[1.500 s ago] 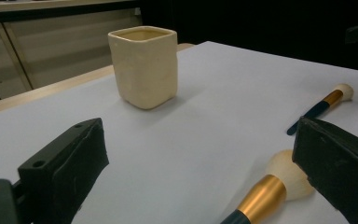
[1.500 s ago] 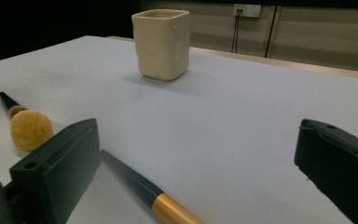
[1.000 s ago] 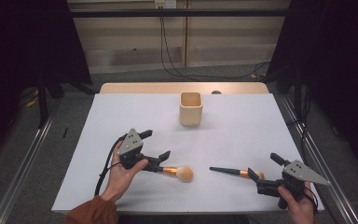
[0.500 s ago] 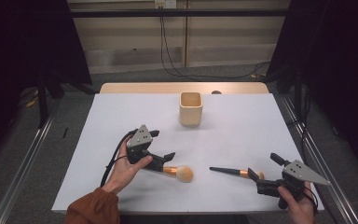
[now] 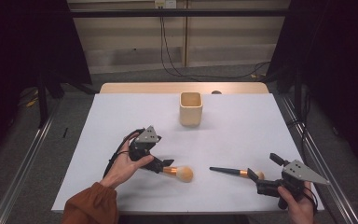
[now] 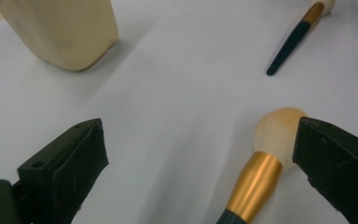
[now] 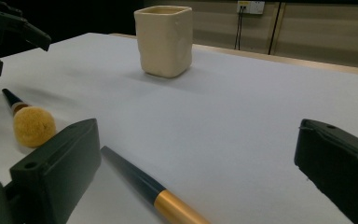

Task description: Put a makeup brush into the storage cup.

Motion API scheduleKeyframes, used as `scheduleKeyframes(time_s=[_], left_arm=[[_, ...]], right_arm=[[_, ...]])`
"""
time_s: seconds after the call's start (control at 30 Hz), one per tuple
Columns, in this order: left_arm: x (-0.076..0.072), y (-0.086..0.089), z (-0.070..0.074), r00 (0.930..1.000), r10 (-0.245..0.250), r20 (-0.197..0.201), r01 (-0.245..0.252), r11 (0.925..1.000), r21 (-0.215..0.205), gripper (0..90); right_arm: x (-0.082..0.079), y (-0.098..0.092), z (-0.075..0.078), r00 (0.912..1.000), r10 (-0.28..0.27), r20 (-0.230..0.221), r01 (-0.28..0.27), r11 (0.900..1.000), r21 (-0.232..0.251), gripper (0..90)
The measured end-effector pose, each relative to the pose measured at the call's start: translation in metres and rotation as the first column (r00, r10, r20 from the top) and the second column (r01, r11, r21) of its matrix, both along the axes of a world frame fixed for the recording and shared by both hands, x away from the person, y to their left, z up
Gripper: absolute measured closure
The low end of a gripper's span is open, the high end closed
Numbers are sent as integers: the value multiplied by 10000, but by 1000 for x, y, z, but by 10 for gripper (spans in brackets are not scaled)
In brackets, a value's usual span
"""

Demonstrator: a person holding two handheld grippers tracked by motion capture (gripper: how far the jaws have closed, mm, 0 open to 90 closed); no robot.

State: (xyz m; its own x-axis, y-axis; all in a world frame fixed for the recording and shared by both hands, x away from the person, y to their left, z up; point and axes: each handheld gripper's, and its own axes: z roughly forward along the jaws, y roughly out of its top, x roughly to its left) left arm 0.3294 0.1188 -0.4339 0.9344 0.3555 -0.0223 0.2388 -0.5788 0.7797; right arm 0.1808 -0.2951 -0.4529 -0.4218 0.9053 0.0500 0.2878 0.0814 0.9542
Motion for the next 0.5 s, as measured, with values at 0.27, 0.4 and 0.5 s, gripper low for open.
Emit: scheduleKeyframes(time_s=[0.27,0.4,0.5], left_arm=[[4,-5,2,9959,-690,-577,752,9907,1135,31],[6,-11,4,9895,-1157,-868,1298,9753,1788,44],[7,-15,2,9821,-1427,-1225,1671,9612,2197,66]], right_arm=[[0,0,0,10000,14,-11,-14,10000,-12,0],[0,0,0,10000,31,-8,-31,10000,-13,0],[0,0,0,10000,50,-22,-50,10000,-7,0]])
